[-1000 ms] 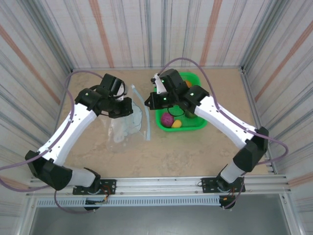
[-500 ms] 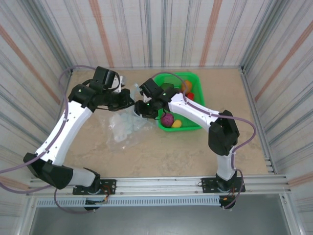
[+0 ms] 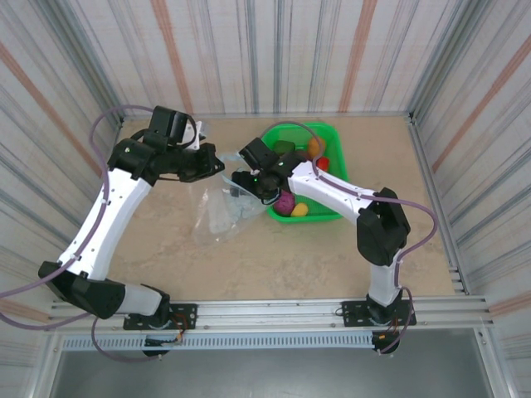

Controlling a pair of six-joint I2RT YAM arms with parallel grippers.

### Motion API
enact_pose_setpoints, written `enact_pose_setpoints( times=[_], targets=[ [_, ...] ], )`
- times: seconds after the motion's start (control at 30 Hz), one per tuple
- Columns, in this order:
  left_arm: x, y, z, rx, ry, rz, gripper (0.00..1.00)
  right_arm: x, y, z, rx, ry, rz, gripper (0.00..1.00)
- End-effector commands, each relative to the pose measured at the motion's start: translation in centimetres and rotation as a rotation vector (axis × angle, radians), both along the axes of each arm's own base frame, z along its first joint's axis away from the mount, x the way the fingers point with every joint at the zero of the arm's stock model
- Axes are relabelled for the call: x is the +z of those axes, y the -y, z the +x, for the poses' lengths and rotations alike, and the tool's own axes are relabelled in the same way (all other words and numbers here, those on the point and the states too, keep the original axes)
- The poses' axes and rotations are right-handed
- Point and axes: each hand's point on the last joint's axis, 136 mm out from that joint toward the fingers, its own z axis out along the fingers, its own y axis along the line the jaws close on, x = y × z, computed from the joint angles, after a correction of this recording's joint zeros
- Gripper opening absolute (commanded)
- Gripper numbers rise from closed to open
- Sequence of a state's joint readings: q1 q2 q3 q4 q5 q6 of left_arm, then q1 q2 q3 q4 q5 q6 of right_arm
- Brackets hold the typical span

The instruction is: Place the food in the zip-top bag and seal the zipper

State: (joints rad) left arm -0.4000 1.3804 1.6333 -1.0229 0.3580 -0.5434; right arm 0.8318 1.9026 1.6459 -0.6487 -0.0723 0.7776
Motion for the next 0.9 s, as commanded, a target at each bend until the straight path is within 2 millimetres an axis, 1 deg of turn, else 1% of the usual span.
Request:
enact_pose_setpoints(
  times=[0.0,0.1,0.13,0.2,0.3,0.37,0.43,0.5,0.57,0.77,0.8,0.87],
  targets=[
    [1.2,-0.4,0.2,-0.006,0.039,0.018,0.00,0.9,1.2,0.5,-0.048,0.049,-0.020,0.91],
    [2.4,-1.0,0.2,0.011,0.077,0.031,0.00,0.3,1.5,0.7,-0.060,0.036,-0.025,0.89],
    [2.7,-1.0,0.2,0.015,0.087,0.031,0.00,0.2,1.2,0.7,-0.052,0.026,-0.017,0.89],
    [3.1,-0.9,0.3,0.011,0.095,0.019,0.00,0.6,-0.1,0.5,-0.007,0.023,0.016,0.88],
    [2.1,-0.1,0.4,-0.018,0.066,0.003,0.00,2.9,-2.6,0.0,0.080,0.057,0.106,0.86],
    [0.8,0.1,0.5,-0.030,0.039,0.004,0.00,4.9,-3.8,-0.3,0.126,0.084,0.170,0.84],
    [-0.6,-0.1,0.6,-0.019,0.030,0.021,0.00,6.4,-4.7,-0.6,0.157,0.092,0.232,0.81],
    [-1.4,-0.1,0.7,-0.015,0.035,0.026,0.00,7.5,-5.1,-0.9,0.166,0.093,0.276,0.73],
    [-2.0,-0.2,0.7,-0.025,0.038,0.035,0.00,8.1,-5.2,-1.1,0.164,0.081,0.302,0.62],
    [-2.3,-0.8,0.9,-0.031,0.077,0.082,0.00,9.0,-4.8,-1.2,0.137,0.072,0.352,0.33],
    [-2.4,-0.8,1.0,-0.031,0.079,0.088,0.00,9.0,-4.8,-1.2,0.137,0.069,0.355,0.29],
    [-2.3,-1.1,1.2,-0.033,0.092,0.108,0.00,9.3,-4.5,-1.0,0.128,0.073,0.357,0.26]
  ],
)
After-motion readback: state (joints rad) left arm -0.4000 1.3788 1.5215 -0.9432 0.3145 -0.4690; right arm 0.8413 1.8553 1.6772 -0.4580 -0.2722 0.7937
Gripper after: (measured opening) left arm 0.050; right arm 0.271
